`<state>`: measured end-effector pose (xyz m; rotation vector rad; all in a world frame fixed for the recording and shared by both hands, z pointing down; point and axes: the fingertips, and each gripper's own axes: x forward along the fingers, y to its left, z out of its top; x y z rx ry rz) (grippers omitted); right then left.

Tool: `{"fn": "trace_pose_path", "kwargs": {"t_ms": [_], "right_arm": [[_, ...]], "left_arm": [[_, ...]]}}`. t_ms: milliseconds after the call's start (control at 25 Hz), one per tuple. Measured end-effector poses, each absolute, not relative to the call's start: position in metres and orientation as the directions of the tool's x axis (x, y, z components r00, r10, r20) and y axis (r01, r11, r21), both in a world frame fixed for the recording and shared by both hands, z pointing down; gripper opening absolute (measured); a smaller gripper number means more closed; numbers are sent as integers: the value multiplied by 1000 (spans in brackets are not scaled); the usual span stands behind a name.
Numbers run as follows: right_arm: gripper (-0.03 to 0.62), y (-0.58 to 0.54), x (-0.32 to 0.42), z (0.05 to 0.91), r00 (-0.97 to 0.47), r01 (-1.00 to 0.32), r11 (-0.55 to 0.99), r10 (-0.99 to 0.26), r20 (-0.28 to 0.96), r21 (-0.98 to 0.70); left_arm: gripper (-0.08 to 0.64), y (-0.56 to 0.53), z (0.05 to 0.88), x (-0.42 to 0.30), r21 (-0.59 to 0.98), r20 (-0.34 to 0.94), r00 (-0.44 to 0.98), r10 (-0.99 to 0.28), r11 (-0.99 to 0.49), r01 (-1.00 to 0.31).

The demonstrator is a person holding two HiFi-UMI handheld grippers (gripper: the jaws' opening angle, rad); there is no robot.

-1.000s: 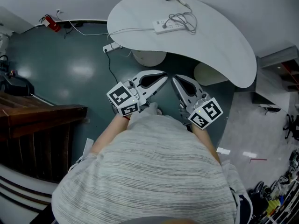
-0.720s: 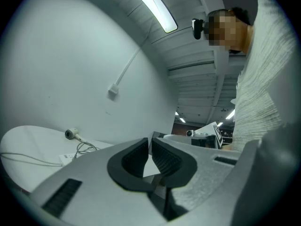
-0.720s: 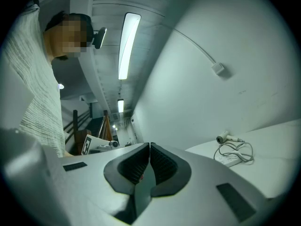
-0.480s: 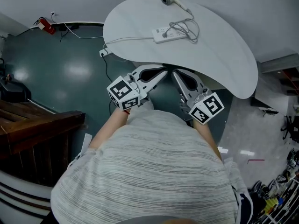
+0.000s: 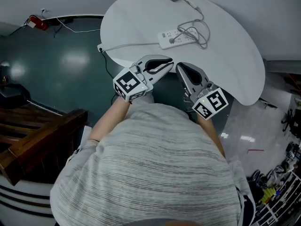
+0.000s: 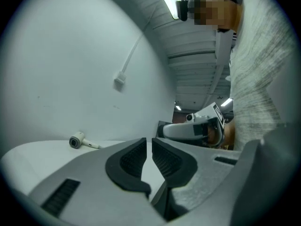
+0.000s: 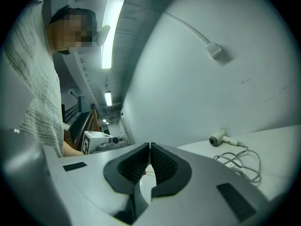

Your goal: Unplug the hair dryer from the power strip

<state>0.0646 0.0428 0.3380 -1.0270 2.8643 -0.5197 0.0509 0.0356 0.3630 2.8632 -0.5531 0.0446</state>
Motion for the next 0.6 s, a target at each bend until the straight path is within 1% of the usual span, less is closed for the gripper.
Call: {"fn": "trace_pose_path", "kwargs": {"t_ms": [40, 200, 280, 400, 600], "right_arm": [[28, 34, 62, 342, -776, -612, 720, -627, 71, -328], [28, 1, 56, 355, -764, -631, 704, -636, 105, -327], [28, -13, 54, 362, -757, -642, 694, -643, 121, -327], [28, -34, 53, 373, -739, -667, 674, -655, 160, -319], [29, -53, 51, 386, -709, -703, 649, -669, 223, -289]], "left_arm": [[33, 26, 369, 50, 191, 92, 928, -361, -909, -372], [113, -12, 396, 48, 111, 166, 927, -336, -928, -356], [171, -30, 408, 48, 76, 195, 926, -324, -936, -343], [275, -53, 430, 50, 33, 247, 919, -308, -945, -326], [379, -75, 470, 53, -30, 376, 882, -285, -955, -296]]}}
